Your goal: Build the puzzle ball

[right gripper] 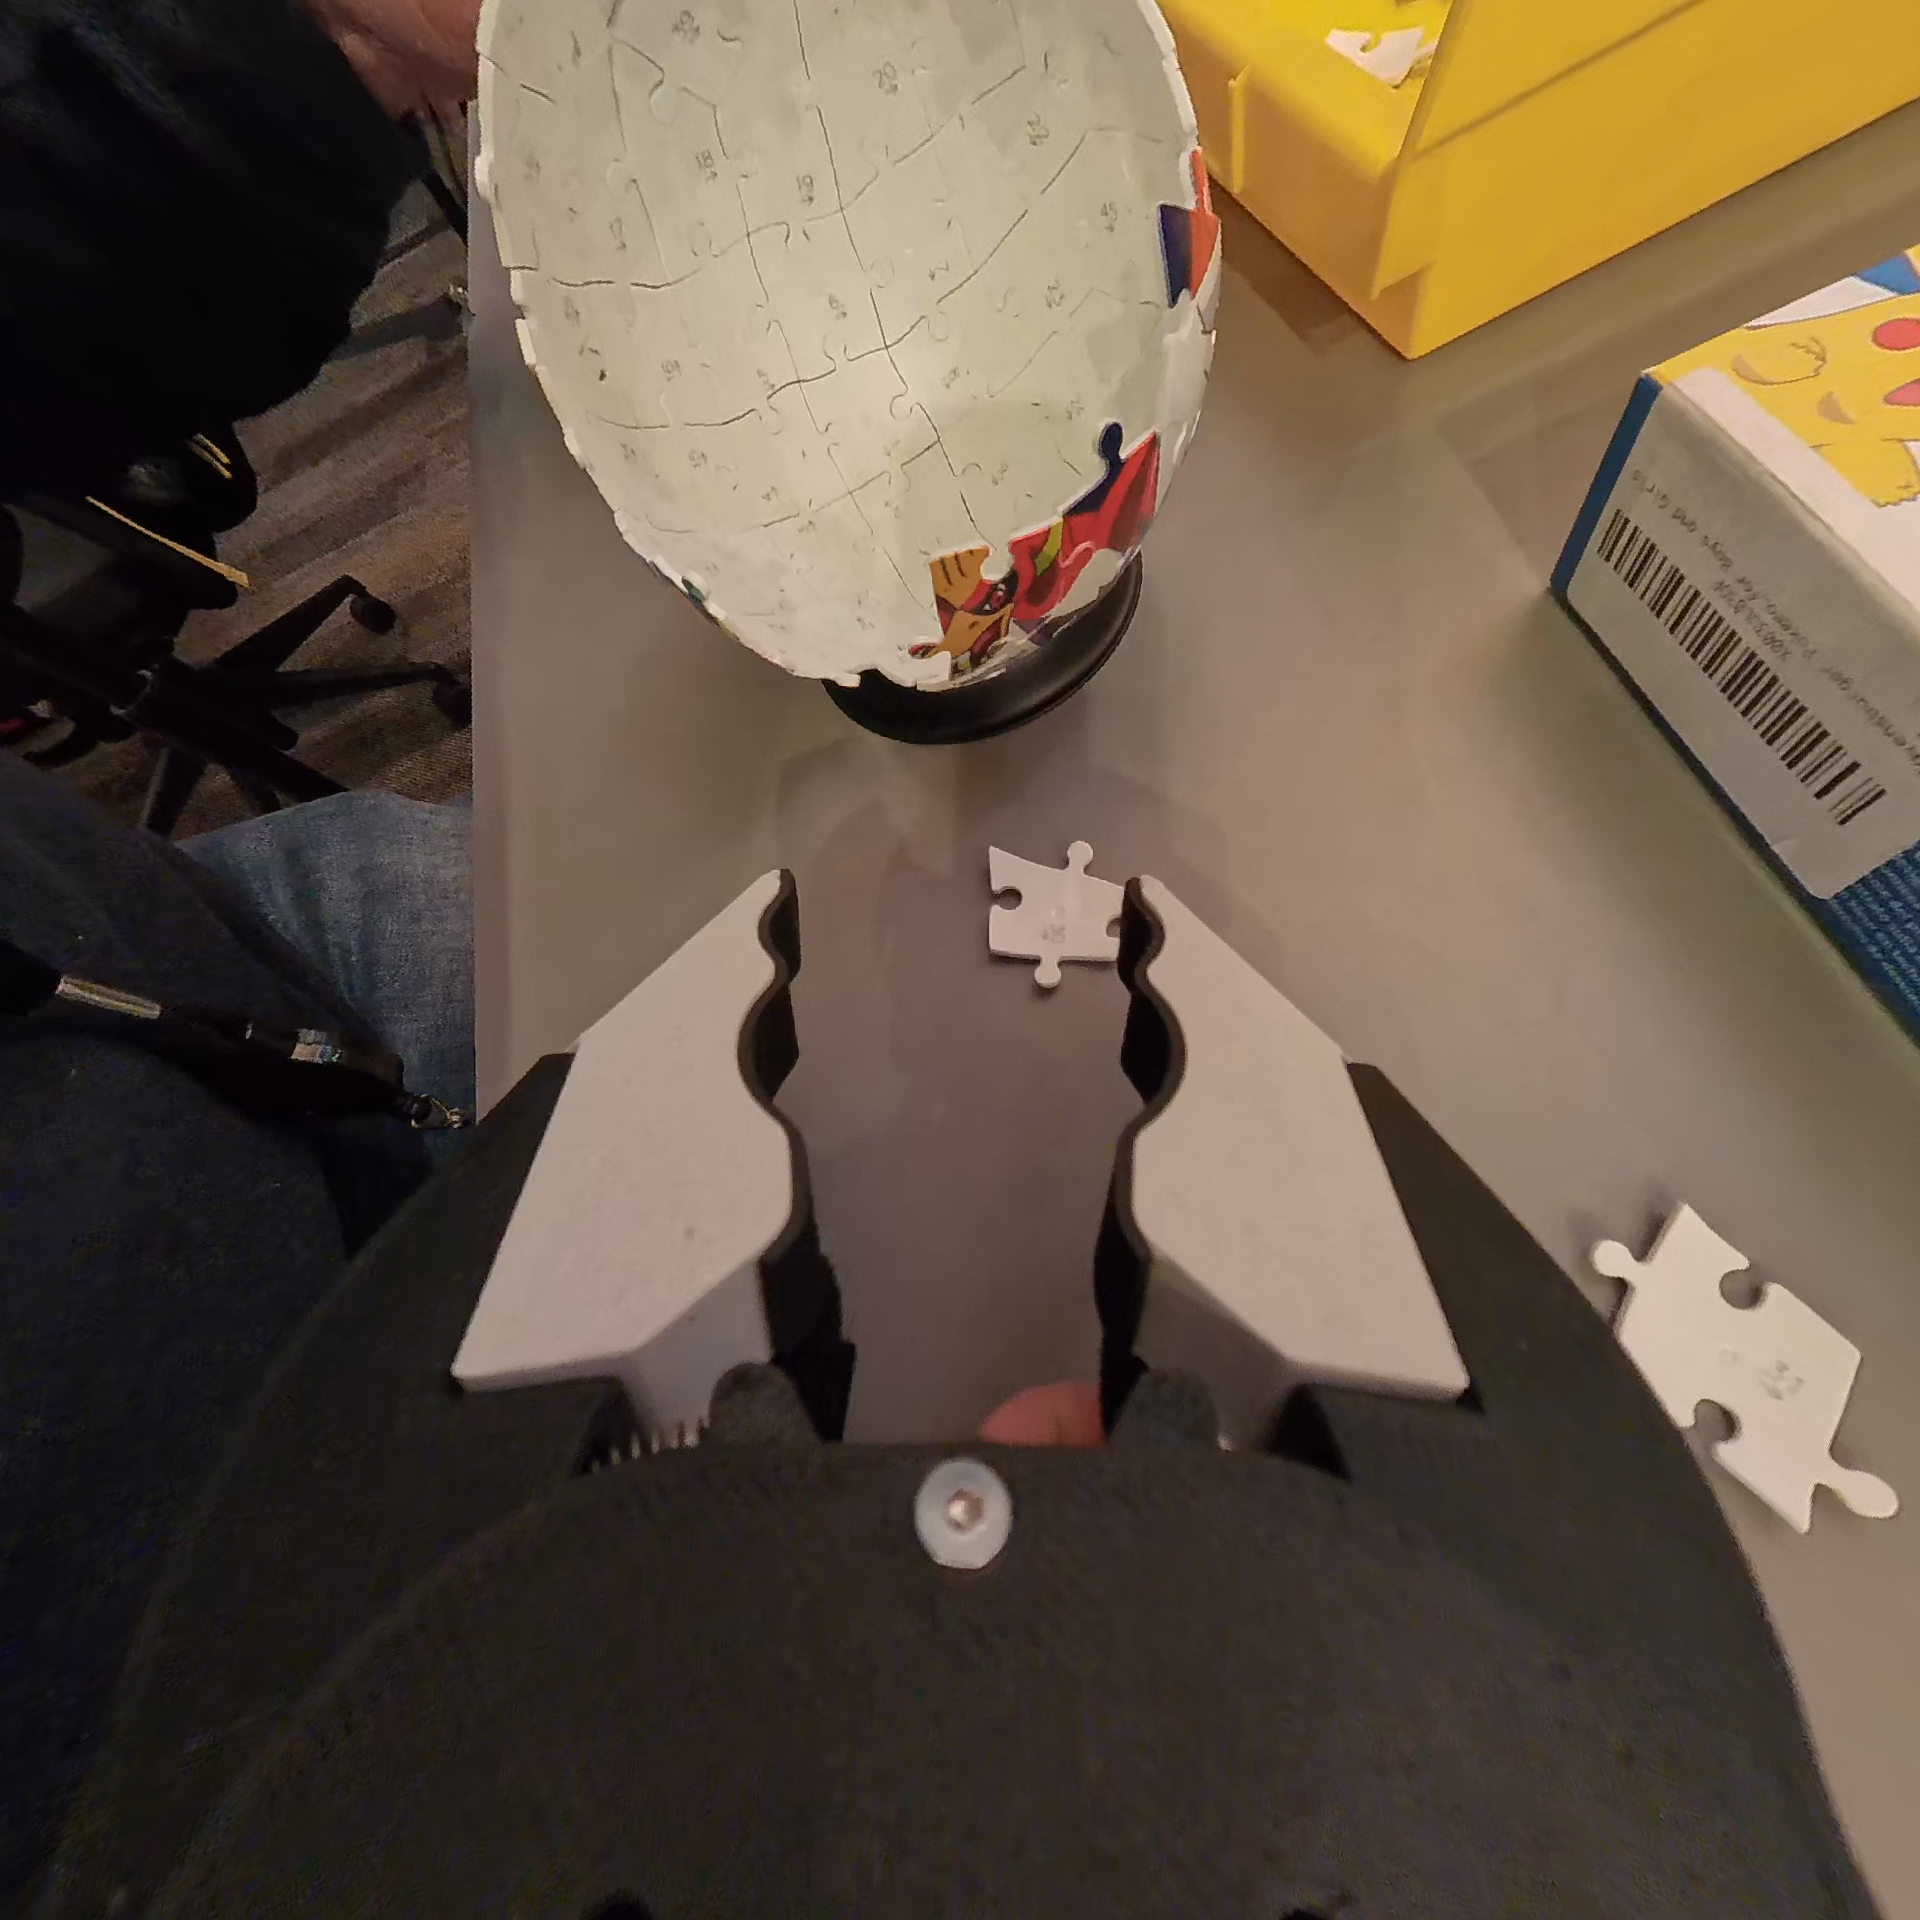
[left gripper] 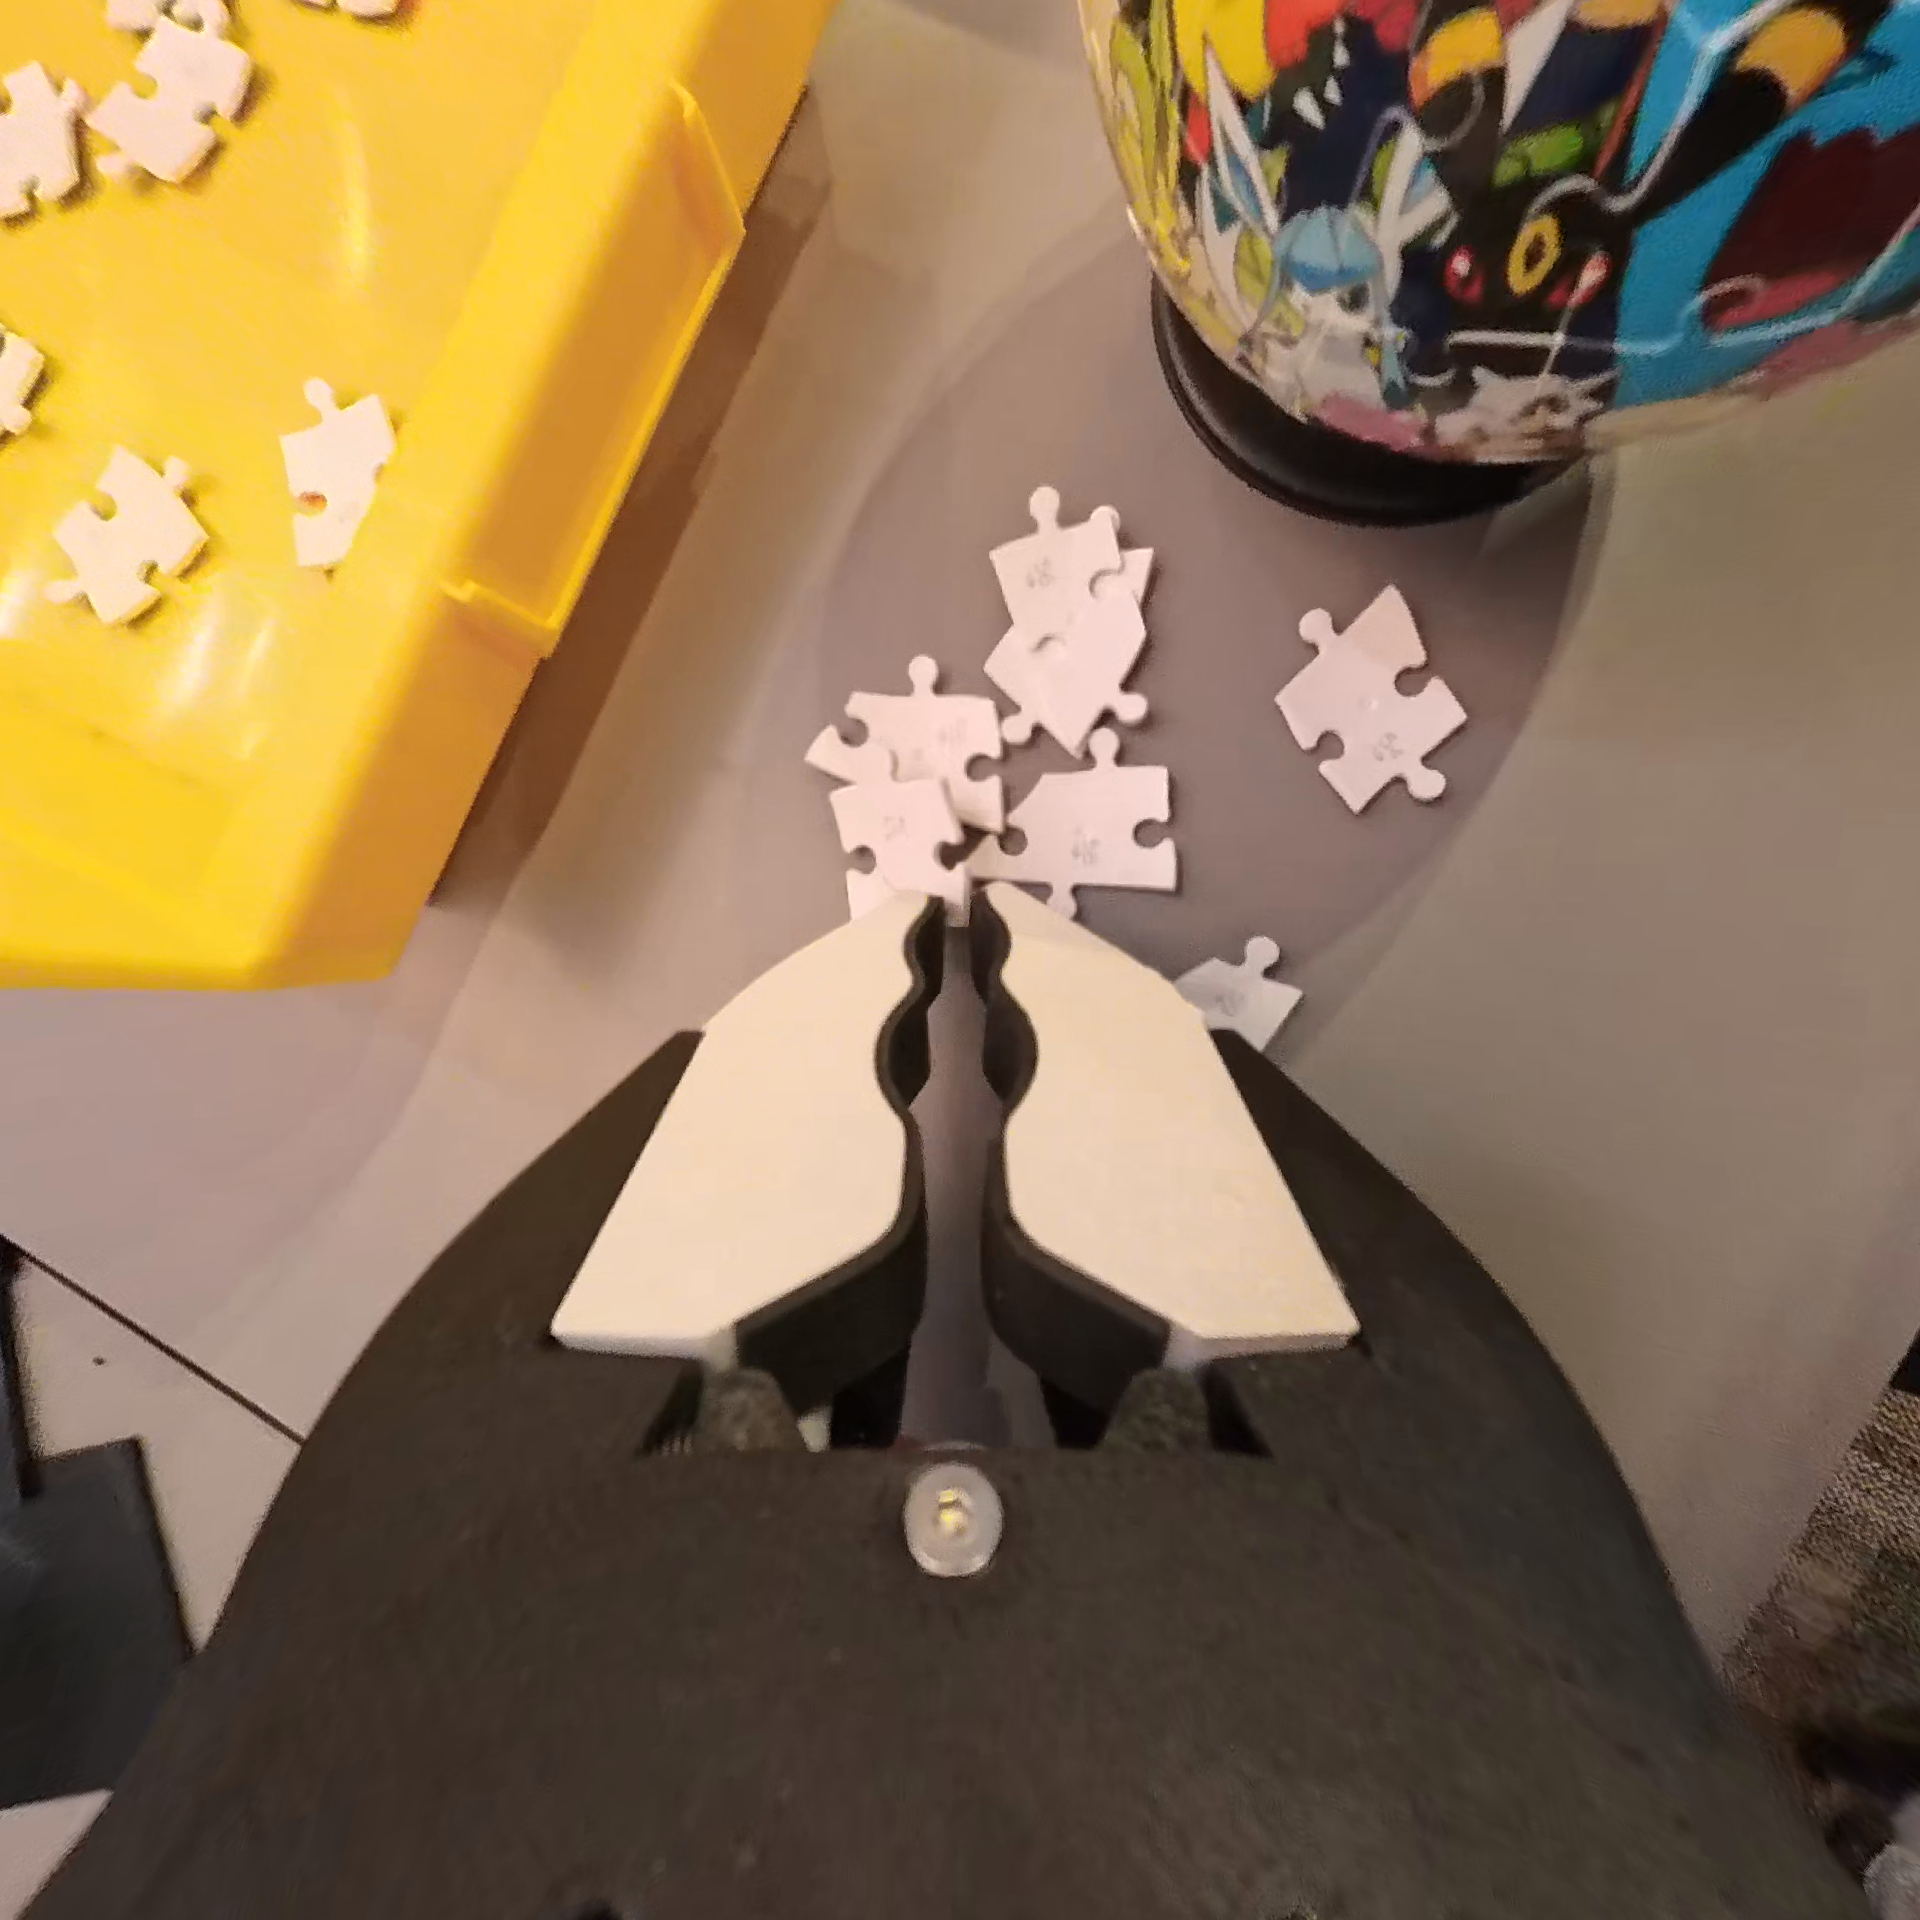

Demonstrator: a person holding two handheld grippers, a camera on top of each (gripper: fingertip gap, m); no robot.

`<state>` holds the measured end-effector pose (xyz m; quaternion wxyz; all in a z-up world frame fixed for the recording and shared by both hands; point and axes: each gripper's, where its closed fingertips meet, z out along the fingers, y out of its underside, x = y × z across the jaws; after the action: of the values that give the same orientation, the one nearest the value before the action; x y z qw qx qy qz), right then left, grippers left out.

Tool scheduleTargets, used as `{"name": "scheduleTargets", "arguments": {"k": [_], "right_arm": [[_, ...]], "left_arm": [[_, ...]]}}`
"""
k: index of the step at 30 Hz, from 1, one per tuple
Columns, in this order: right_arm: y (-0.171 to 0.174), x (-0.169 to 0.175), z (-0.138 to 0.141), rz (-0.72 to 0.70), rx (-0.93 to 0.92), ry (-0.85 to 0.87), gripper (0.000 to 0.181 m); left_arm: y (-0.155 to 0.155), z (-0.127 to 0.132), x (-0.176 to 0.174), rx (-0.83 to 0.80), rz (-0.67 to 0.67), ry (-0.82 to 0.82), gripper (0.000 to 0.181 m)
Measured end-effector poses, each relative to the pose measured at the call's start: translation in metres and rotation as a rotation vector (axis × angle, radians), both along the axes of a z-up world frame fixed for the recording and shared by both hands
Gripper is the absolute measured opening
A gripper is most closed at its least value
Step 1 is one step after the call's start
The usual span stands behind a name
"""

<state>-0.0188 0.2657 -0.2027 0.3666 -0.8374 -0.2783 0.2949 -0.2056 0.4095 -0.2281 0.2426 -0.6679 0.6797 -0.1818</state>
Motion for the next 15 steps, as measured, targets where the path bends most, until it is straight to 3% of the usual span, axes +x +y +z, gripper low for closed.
{"name": "scheduleTargets", "arguments": {"k": [3,6,9,15], "right_arm": [[0.000,0.001,0.001,-0.002,0.002,0.001,0.061],[0.000,0.002,0.001,-0.005,0.001,0.003,0.061],[0.000,0.003,-0.002,-0.004,-0.006,0.002,0.061],[-0.002,0.000,-0.004,-0.001,-0.011,0.010,0.061]], "left_arm": [[0.003,-0.001,-0.008,0.011,0.022,0.028,0.004],[0.008,0.010,-0.011,0.016,0.055,-0.012,0.022],[0.005,0.013,-0.006,0.050,0.021,0.000,0.038],[-0.019,0.011,0.016,0.052,-0.111,-0.012,0.046]]}}
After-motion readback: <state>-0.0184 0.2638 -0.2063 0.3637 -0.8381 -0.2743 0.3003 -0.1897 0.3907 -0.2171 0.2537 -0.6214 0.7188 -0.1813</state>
